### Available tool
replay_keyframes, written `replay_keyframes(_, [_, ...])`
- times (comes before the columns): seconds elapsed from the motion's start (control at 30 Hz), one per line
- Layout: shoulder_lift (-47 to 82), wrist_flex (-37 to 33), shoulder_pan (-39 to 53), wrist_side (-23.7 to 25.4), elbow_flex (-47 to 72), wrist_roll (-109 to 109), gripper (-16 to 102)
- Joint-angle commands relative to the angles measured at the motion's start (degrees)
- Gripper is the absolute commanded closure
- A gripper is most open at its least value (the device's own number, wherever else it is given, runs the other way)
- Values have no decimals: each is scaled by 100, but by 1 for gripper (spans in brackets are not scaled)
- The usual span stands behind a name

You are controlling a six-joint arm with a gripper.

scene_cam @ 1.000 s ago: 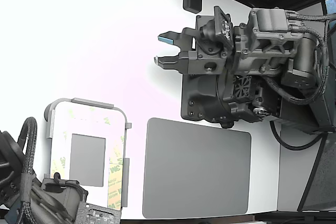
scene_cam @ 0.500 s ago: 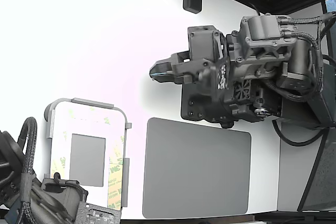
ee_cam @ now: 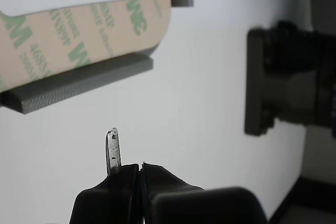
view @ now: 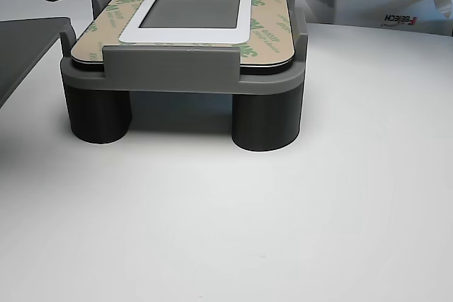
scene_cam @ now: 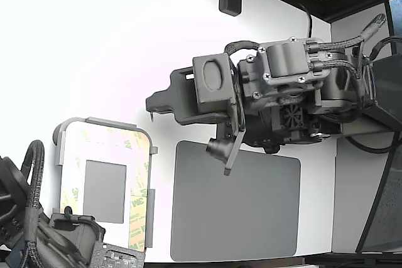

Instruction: Peel off protective film from adhesive tape.

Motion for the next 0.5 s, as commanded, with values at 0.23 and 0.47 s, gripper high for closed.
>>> replay_keyframes(0.23, [-1213,-237,853,308,-1046,-826,98])
replay_keyframes(0.47, [-2171,-431,1573,589,-1564,-1143,98])
